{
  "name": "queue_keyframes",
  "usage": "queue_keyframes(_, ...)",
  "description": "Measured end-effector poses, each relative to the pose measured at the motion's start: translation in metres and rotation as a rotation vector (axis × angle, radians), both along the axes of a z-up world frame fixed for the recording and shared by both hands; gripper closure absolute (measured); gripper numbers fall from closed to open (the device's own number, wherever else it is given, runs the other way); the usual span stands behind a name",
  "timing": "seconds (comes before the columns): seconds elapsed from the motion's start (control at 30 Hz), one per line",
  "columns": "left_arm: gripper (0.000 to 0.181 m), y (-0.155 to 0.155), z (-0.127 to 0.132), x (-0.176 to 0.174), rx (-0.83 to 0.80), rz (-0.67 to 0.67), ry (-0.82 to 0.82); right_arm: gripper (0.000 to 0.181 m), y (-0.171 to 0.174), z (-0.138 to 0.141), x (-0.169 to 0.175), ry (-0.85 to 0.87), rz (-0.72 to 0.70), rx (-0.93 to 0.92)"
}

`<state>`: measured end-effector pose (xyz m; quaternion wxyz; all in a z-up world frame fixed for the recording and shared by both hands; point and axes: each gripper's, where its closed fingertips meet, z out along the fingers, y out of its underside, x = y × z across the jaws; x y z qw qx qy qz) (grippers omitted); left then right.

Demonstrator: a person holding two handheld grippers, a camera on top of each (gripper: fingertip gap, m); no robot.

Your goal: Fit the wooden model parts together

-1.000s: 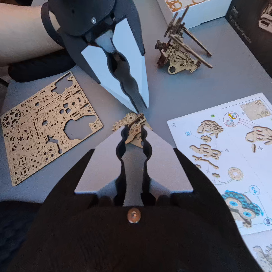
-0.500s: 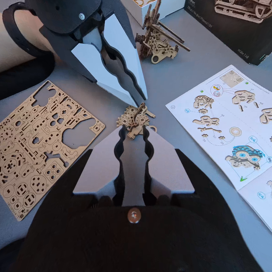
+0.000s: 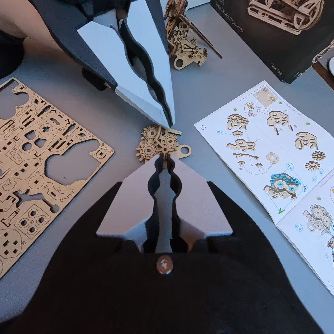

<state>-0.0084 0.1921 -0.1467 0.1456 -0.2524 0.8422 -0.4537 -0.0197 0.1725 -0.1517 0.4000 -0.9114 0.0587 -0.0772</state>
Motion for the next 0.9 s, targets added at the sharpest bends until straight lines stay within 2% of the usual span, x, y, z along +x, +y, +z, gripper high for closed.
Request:
queue_keyframes(0.03,0.181,-0.001,-0.001,-0.001,0.005,-0.004,0.006,0.179,0.000,0.000,0.000,0.000,0.005,0.003)
queue_keyframes(0.2,0.174,0.001,0.003,0.000,-0.013,0.008,-0.003,0.180,-0.003,0.005,0.002,0.030,0.032,0.037)
queue_keyframes(0.37,0.166,0.002,0.012,-0.004,-0.007,-0.038,-0.061,0.180,-0.002,0.005,0.003,0.111,0.040,0.072)
queue_keyframes(0.9,0.170,-0.002,0.000,-0.005,0.007,-0.081,-0.016,0.180,-0.003,0.000,-0.001,0.089,0.051,0.005)
